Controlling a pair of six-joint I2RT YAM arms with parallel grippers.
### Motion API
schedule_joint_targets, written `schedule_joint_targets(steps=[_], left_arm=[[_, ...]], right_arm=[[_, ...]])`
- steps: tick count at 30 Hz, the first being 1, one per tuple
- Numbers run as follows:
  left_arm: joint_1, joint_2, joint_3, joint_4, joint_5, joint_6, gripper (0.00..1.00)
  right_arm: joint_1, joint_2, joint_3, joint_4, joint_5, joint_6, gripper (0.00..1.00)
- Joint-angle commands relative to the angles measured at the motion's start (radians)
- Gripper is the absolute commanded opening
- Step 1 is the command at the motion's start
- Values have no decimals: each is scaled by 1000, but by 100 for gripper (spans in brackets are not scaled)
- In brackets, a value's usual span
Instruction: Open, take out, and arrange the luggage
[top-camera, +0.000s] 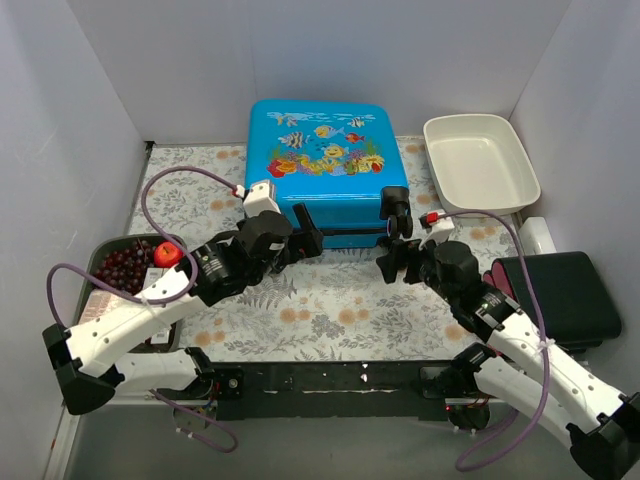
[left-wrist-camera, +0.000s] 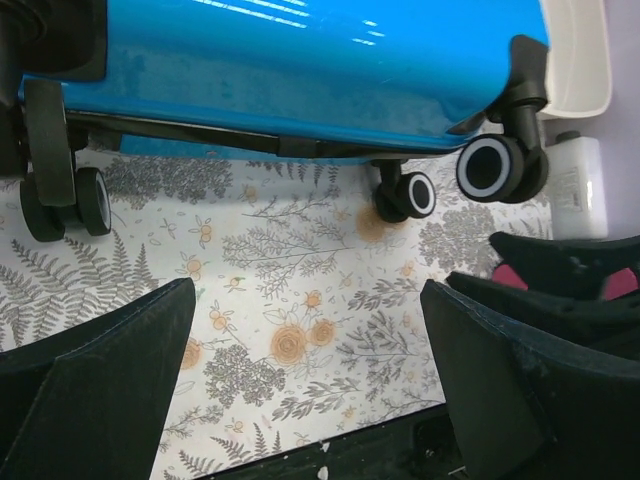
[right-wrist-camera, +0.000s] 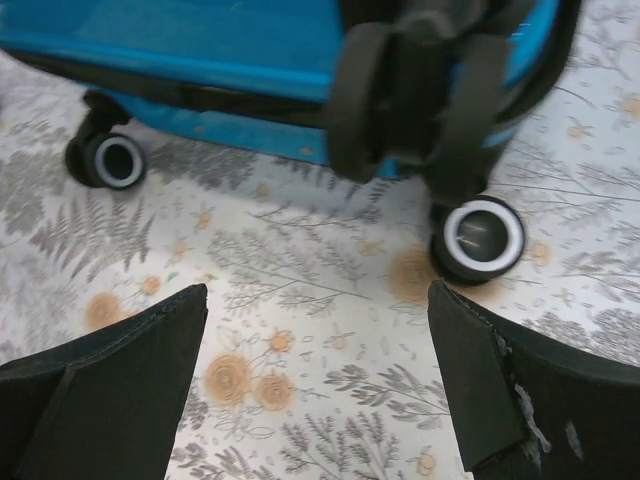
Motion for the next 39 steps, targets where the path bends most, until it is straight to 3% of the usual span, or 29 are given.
schedule_joint_targets(steps=[1, 9, 13, 18, 26, 32, 37, 39], left_arm=[[0, 32, -34, -12, -87, -76, 98], [92, 74, -100, -2, -57, -146, 98], [239, 69, -165, 52, -6, -128, 98], [371, 65, -219, 74, 46, -143, 98], [685, 101, -237, 94, 144, -134, 98], [894, 143, -200, 92, 185, -148, 98], [1113, 233, -156, 141, 346, -119, 98], [1124, 252, -113, 124, 394, -100, 98]], right_arm=[[-152, 50, 93, -66, -45, -20, 98], [-237, 65, 128, -59, -54, -55, 98], [-239, 36, 116, -62, -53, -93, 97], [-237, -47, 90, -82, 99, -46, 97], [-239, -162, 39, -43, 74, -75, 97], [-239, -143, 33, -65, 102, -43, 96], [-239, -87, 22, -48, 87, 28, 96], [-239, -64, 24, -39, 64, 32, 96]])
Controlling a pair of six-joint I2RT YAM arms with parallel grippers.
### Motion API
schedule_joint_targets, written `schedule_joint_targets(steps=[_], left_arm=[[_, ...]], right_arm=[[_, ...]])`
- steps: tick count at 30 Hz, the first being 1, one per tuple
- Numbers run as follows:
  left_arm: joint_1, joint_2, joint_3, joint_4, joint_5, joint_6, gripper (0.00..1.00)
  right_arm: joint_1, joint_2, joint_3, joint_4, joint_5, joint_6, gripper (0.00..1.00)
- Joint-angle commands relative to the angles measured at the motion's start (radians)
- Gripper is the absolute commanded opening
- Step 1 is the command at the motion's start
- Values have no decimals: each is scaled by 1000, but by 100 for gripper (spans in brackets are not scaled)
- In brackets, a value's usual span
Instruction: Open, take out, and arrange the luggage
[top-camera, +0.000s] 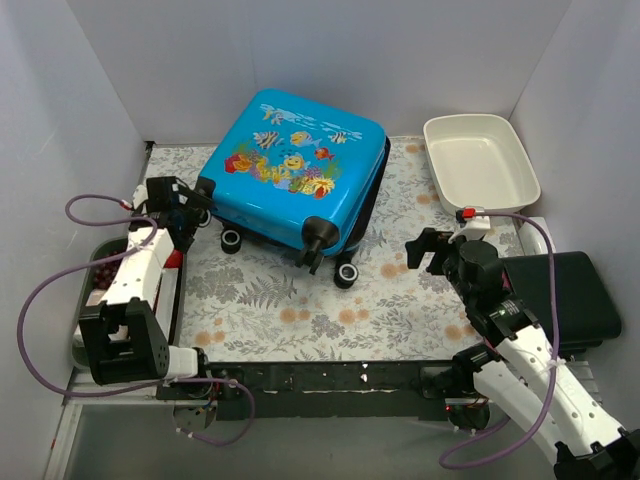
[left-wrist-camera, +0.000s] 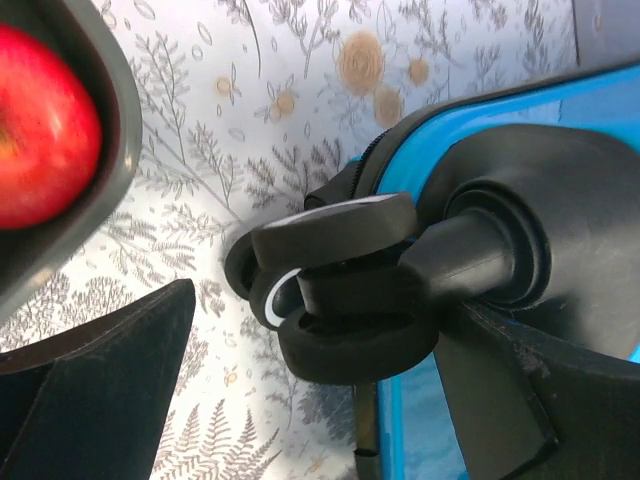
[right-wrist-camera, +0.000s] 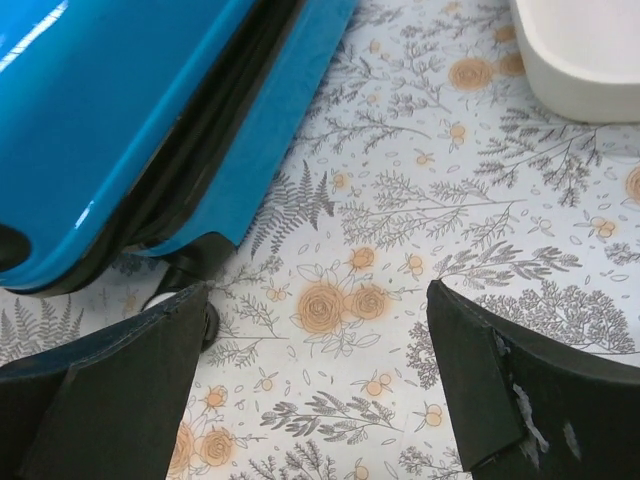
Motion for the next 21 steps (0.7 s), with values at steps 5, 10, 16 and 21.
schedule_joint_targets(steps=[5, 10, 16, 21], left_arm=[[71, -93, 86, -10, 170, 92, 98], [-213, -266, 74, -19, 125, 157, 98], [-709, -220, 86, 59, 67, 257, 98], [-955, -102, 149, -9, -199, 318, 98]], right_arm=[[0, 127, 10, 71, -29, 56, 96], [0, 238, 42, 97, -45, 70, 96], [0, 338, 86, 109, -58, 81, 96], [0, 355, 86, 116, -81, 79, 96]])
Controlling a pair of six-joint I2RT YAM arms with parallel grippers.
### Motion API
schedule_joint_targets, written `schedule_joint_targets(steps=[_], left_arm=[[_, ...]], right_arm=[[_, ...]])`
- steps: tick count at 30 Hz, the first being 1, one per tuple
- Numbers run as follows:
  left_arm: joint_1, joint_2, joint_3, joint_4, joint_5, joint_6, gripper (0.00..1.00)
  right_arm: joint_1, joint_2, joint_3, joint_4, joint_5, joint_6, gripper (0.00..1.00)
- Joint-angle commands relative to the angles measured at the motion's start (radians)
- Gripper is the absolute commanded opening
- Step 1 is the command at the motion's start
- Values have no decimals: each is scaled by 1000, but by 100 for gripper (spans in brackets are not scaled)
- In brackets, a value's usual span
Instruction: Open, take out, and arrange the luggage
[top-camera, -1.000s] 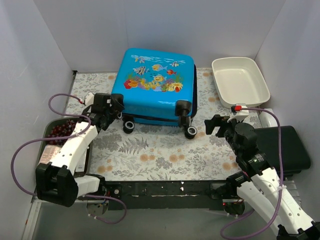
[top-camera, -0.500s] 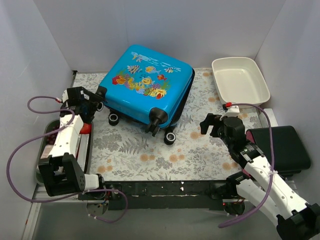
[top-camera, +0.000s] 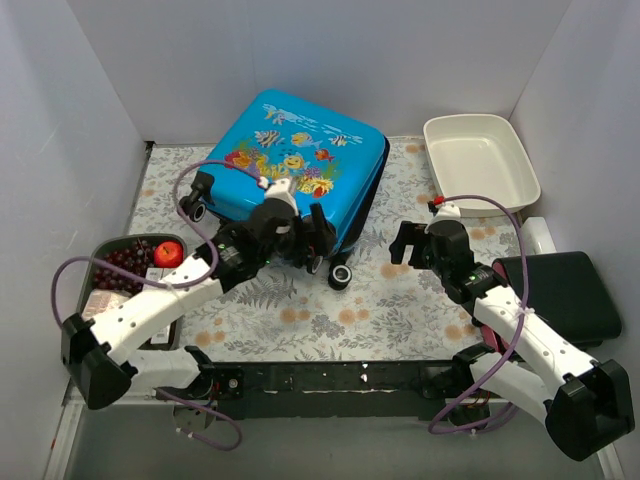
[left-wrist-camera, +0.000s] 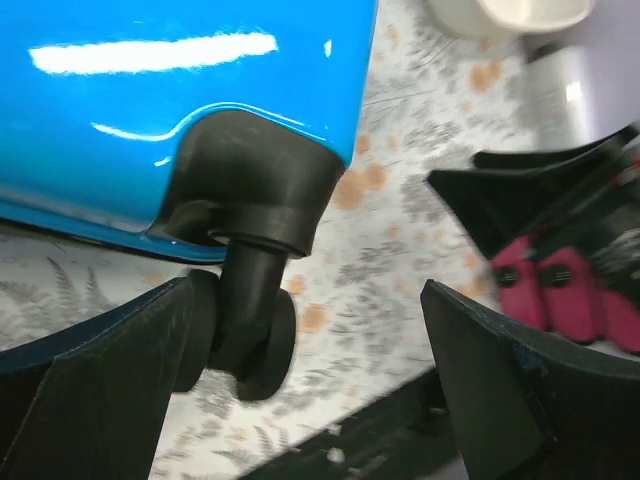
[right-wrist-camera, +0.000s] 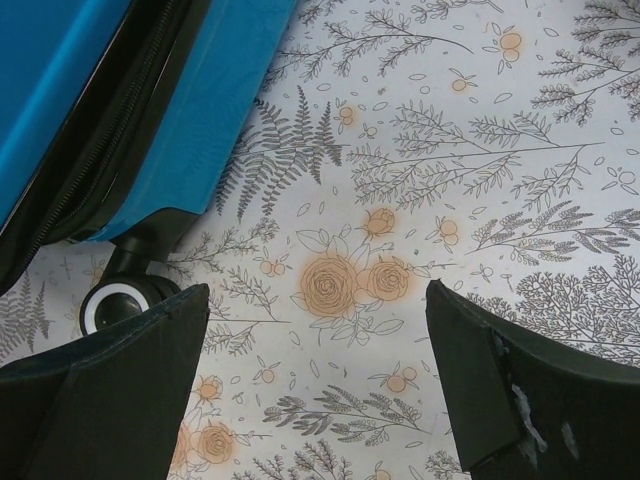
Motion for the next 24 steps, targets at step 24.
schedule_joint_targets(steps=[24], left_arm=[[-222, 170, 24, -219, -411, -24, 98]], right_arm=[[-2, 42, 20, 98, -97, -8, 93]])
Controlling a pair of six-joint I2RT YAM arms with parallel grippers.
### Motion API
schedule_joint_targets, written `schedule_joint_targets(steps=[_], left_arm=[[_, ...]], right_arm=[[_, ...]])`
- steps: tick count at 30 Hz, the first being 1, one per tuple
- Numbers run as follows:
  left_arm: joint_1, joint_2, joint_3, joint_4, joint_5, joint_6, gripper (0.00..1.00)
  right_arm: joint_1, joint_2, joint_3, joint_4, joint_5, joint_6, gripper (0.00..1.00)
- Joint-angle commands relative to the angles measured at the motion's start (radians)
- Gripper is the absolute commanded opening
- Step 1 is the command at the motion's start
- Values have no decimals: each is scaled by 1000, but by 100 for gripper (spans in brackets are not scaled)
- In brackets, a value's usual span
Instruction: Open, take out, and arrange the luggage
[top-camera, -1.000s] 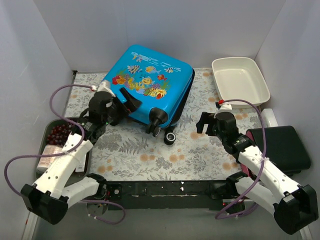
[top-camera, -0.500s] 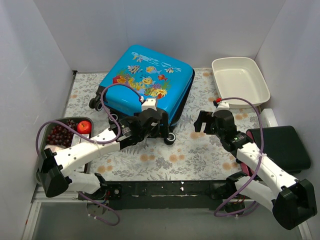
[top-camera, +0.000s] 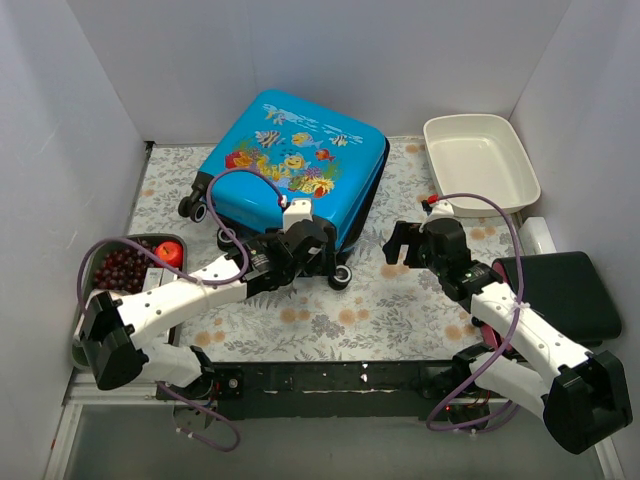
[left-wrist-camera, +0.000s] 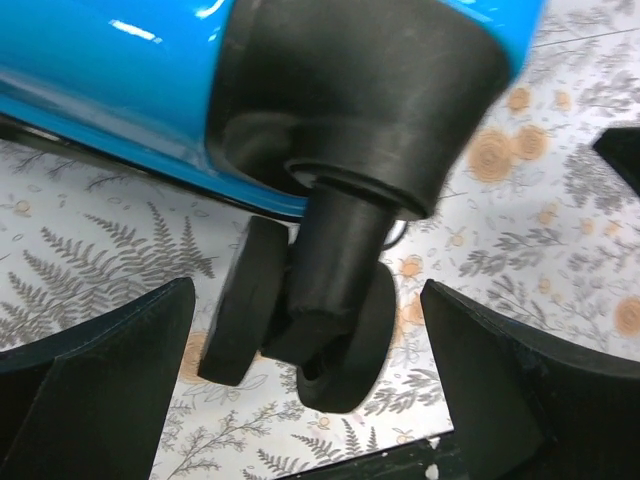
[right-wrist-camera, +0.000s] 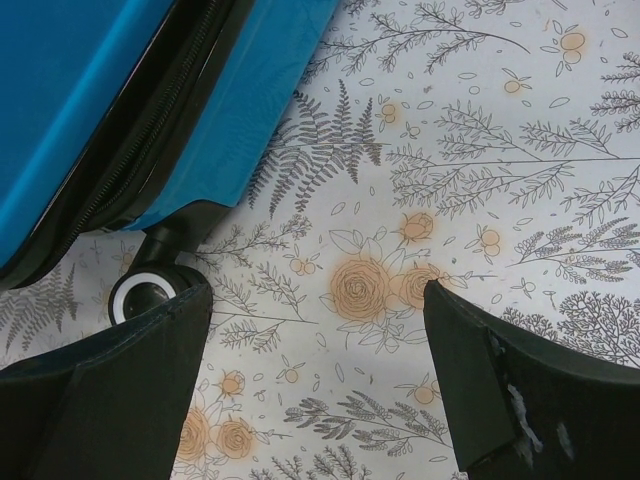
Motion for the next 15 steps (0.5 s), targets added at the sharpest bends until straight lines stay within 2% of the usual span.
schedule_joint_targets(steps=[1, 9, 12, 13, 15], left_arm=[[-4, 16, 8, -76, -112, -34, 98], [-4, 36, -12, 119, -71, 91, 98], [-2, 40, -21, 142, -66, 96, 80], [-4, 40, -26, 148, -66, 94, 66], [-2, 36, -30, 153, -68, 96, 57]], right_arm=[[0, 1, 18, 47, -9, -2, 93], [0, 1, 12, 53, -29, -30, 93], [-2, -4, 7, 59, -24, -39, 93], [-2, -5, 7, 59, -26, -44, 93], [0, -10, 4, 66, -26, -45, 93]])
